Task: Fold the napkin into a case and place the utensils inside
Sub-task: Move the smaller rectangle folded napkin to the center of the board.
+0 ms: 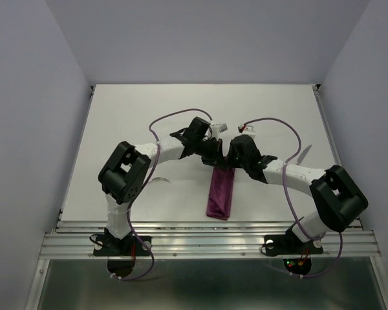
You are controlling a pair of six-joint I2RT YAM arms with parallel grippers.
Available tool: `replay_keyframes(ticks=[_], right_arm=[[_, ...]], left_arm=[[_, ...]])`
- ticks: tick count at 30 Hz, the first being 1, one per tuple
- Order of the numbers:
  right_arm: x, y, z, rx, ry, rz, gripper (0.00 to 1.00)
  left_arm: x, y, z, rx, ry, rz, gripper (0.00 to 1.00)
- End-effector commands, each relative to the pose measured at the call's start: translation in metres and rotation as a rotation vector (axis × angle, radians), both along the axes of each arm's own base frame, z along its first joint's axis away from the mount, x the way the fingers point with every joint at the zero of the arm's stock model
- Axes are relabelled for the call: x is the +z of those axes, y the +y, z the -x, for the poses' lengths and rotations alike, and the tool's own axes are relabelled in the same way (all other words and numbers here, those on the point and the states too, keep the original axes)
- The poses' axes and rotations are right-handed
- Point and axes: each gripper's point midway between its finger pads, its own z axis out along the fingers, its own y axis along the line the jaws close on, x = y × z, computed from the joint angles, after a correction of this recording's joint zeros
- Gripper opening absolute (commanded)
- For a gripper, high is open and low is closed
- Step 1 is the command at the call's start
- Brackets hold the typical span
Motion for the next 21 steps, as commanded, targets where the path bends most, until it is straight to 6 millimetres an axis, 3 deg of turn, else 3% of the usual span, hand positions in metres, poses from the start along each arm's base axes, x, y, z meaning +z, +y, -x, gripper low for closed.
replay_keyframes(ticks=[1,5,9,11,13,16,19,21], right_arm=[[0.047,0.004,-0.012,-0.018,-0.117,-0.059,0.31],[0.057,-0.009,-0.007,-0.037,-0.128,-0.064,0.36],[0.041,-0.013,0.01,-0.01,-0.046,-0.067,0.46],[0.036,-0.007,0.021,0.033,0.006,-0.08,0.59],[0.021,-0.009,0.038,0.051,0.094,-0.07,0.62],[0.019,-0.01,0.046,0.056,0.112,-0.084,0.59],[0.017,-0.01,0.048,0.057,0.119,-0.09,0.4],[0.018,-0.009,0.045,0.053,0.116,-0.088,0.34]], left_arm=[[0.038,0.002,0.007,-0.025,-0.071,0.049,0.0],[0.037,0.009,0.012,-0.02,-0.071,0.029,0.0],[0.03,0.02,0.013,0.008,-0.07,-0.007,0.0],[0.022,0.028,0.014,0.033,-0.057,-0.029,0.0],[0.016,0.038,0.01,0.083,-0.06,-0.049,0.0],[0.011,0.046,0.008,0.12,-0.048,-0.052,0.0],[-0.006,0.049,0.007,0.137,-0.023,-0.093,0.0],[-0.013,0.047,0.009,0.131,-0.01,-0.099,0.0]])
